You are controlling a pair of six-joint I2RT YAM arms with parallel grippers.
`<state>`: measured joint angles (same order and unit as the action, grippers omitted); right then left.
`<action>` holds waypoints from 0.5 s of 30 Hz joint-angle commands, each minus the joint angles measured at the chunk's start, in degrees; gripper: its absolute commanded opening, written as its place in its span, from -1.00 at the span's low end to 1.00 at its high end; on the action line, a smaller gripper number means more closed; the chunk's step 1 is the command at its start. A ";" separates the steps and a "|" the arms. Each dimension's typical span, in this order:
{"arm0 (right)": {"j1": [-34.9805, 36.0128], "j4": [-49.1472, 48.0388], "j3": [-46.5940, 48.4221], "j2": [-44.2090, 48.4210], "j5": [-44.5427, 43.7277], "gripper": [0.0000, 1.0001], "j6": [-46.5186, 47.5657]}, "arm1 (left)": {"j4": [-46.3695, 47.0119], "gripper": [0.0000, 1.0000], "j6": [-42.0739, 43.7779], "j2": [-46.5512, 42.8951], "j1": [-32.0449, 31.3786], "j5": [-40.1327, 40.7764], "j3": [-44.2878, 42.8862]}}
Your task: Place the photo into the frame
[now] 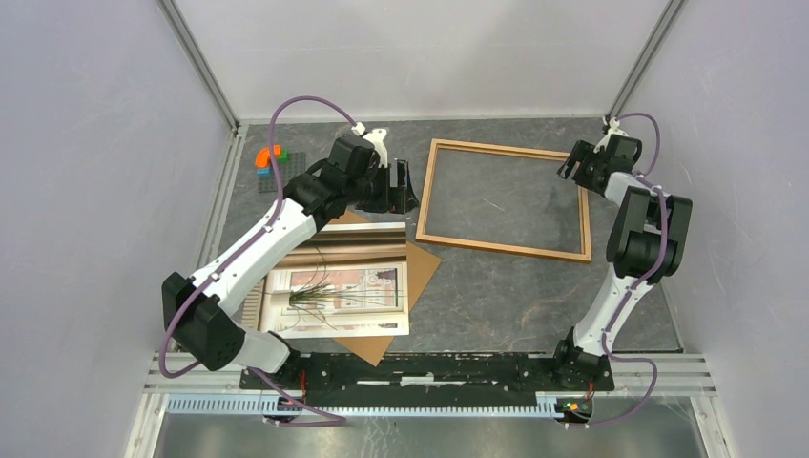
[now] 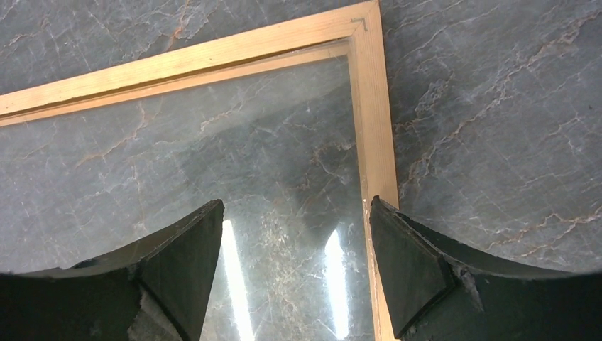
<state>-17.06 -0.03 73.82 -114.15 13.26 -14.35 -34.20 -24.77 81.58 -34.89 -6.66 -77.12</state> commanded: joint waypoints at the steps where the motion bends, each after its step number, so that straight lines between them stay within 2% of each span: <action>1: -0.26 -1.63 3.38 -1.90 0.13 0.62 -0.40 | 0.36 0.75 3.68 -0.72 -0.10 -1.28 -1.01; 15: -0.33 -3.27 8.12 -7.54 3.86 0.60 -1.39 | 0.32 0.75 3.86 -0.11 -0.09 -1.34 -1.14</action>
<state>-17.06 -2.11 79.48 -119.17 14.66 -14.81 -34.20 -24.77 81.60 -34.89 -6.66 -77.12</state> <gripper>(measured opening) 0.802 0.879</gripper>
